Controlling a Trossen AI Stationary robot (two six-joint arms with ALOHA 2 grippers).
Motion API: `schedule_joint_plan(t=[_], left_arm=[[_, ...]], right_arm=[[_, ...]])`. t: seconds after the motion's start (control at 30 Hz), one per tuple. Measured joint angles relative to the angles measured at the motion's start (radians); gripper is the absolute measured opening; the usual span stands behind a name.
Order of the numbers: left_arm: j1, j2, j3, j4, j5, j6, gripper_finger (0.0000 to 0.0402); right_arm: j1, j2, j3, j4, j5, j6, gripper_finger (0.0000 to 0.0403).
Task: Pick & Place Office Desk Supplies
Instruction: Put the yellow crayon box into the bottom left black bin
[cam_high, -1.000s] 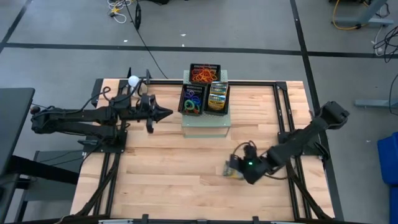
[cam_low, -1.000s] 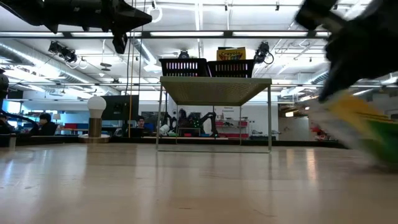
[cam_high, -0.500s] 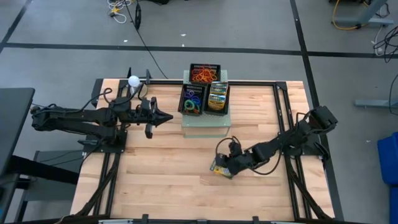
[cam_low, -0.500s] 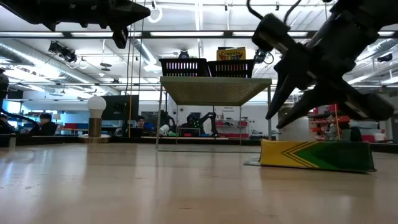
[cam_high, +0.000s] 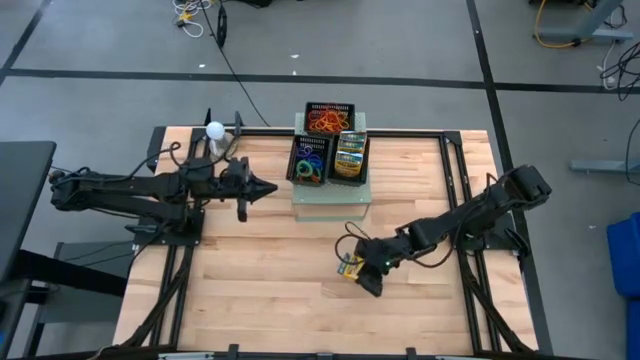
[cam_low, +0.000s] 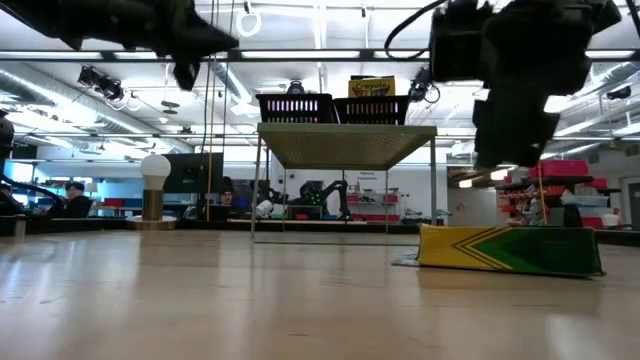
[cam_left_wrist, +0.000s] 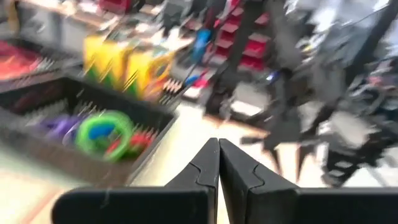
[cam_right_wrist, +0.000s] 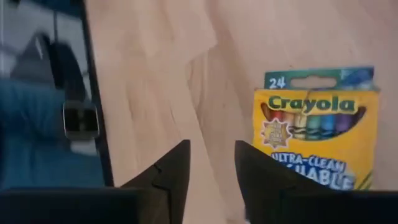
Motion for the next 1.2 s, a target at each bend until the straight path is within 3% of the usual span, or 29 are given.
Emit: schedule_joint_plan(t=[0.13, 0.37, 0.67, 0.97, 1.2], left_arm=[[0.0, 0.002, -0.001, -0.056, -0.062, -0.02, 0.0011], [-0.028, 0.014, -0.012, 0.094, -0.076, 0.076, 0.001], [-0.033, 0.088, -0.174, 0.485, -0.099, 0.013, 0.0009], [-0.034, 0.091, -0.185, 0.481, -0.067, -0.015, 0.002], [-0.034, 0.091, -0.185, 0.499, -0.062, 0.008, 0.001]], right_arm=[[-0.006, -0.031, 0.0, -0.068, -0.032, -0.155, 0.0093], [0.001, -0.079, 0.0, -0.204, -0.071, -0.365, 0.0006], [0.009, -0.078, 0.005, -0.253, -0.045, -0.477, 0.0006], [0.007, -0.071, 0.142, -0.42, 0.023, -0.627, 0.0006], [0.014, 0.022, 0.246, -0.513, 0.031, -0.742, 0.0006]])
